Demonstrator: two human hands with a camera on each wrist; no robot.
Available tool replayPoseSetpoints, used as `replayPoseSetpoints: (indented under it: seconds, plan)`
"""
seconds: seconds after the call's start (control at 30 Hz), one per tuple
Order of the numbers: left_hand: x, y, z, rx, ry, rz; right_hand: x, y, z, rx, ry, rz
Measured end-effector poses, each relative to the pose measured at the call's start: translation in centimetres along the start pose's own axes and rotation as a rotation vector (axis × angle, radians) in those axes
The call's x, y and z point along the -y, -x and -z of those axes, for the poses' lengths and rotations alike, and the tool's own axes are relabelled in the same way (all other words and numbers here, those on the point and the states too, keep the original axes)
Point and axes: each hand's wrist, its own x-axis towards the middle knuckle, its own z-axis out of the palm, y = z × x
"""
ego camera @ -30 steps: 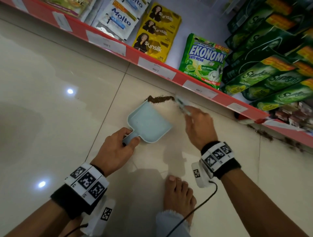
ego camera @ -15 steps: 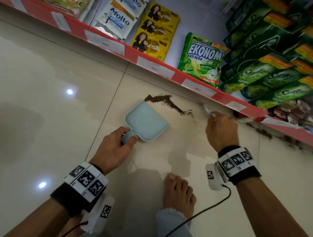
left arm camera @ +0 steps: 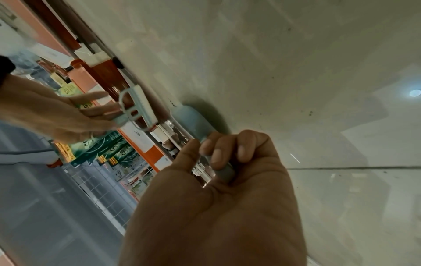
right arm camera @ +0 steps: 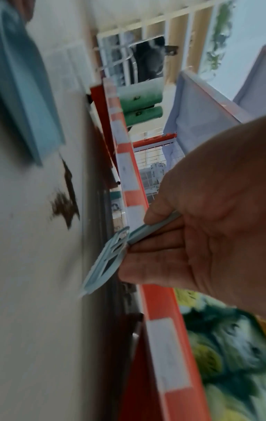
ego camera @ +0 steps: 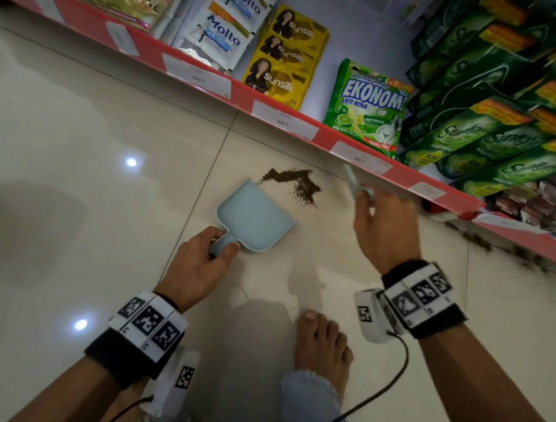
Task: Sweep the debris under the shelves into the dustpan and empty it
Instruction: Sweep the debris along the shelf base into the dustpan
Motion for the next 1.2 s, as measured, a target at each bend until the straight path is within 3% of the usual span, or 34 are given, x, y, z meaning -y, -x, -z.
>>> replayPoseSetpoints:
  seconds: [0.13, 0.2, 0.4, 0.57, 0.67, 0.83, 0.97, 1.1, 1.2]
  plan:
    - [-0.4, -0.3, -0.1, 0.010, 0.017, -0.005, -1.9, 0.2, -0.4, 0.186, 0.242, -0.203]
    - [-0.6, -0.3, -0.2, 0.014, 0.009, -0.015, -0.7, 0.8, -1.4, 0.247, 0.193, -0.166]
    - [-0.5, -0.3, -0.1, 0.006, -0.033, -0.024, 3.5, 1.5, -1.8, 0.122, -0.053, 0.055]
    - [-0.2, -0.2, 0.4, -0.019, -0.030, -0.011, 0.6, -1.3, -0.9, -0.045, 0.229, -0.048]
    - [-0.3, -0.3, 0.5, -0.027, -0.014, -0.017, -0.5, -3.3, -2.1, 0.061, 0.295, -0.121]
    - [-0.5, -0.2, 0.5, -0.023, -0.027, -0.037, 0.4, -3.4, -4.7, 0.194, 0.057, 0.144]
    - [0.0, -0.1, 0.8, -0.036, -0.028, -0.031, 0.8, -1.8, -4.0, 0.118, -0.155, 0.276]
    - [0.3, -0.2, 0.9, -0.040, -0.028, -0.022, 0.0, -1.9, -2.8, -0.049, 0.047, 0.144]
    - [0.4, -0.2, 1.0, -0.035, -0.025, -0.012, 0.3, -3.1, -3.4, 0.049, 0.207, -0.001]
